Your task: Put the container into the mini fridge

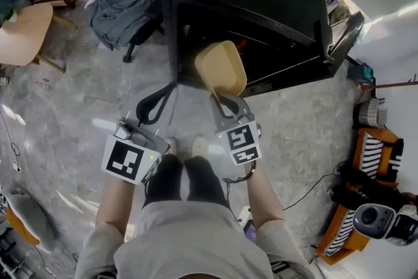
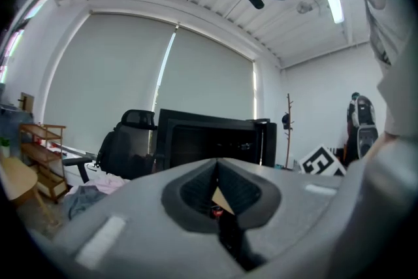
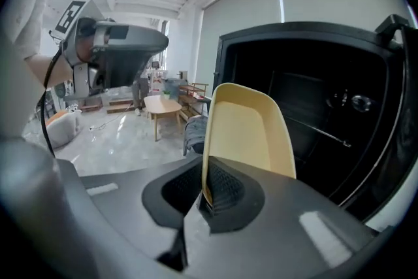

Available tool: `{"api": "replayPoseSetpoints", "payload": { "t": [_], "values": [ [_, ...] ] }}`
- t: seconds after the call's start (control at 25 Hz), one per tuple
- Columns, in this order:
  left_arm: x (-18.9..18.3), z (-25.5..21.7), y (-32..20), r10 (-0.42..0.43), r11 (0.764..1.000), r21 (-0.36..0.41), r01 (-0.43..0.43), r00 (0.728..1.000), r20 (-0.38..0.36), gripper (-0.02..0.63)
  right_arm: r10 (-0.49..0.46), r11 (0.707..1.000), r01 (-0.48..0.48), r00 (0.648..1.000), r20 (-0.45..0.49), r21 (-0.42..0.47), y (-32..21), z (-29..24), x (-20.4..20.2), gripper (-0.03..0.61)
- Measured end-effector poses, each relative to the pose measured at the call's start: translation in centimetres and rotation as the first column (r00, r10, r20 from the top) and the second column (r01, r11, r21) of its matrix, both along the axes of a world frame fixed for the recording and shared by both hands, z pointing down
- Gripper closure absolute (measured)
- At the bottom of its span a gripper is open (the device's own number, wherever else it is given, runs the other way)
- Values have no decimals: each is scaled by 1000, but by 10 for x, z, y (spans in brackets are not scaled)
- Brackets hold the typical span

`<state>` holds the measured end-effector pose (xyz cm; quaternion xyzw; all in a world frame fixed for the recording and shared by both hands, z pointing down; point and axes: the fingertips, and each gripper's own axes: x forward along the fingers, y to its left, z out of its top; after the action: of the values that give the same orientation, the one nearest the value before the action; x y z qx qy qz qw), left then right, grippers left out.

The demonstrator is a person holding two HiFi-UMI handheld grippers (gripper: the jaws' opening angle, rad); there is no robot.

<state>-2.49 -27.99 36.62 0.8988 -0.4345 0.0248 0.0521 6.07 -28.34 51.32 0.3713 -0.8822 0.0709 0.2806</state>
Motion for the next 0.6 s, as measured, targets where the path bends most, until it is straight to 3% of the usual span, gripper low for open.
{"api": "replayPoseSetpoints", "payload": {
  "t": [0.28, 0.6],
  "values": [
    [-11, 26, -6, -84, 996, -27, 84, 996, -4, 611, -99, 994, 93, 985, -144, -51, -35, 56, 0, 568],
    [-19, 52, -7, -148, 988, -47, 147, 989, -6, 611, -175, 984, 155, 928, -329, -86, -75, 111, 5, 568]
  ]
}}
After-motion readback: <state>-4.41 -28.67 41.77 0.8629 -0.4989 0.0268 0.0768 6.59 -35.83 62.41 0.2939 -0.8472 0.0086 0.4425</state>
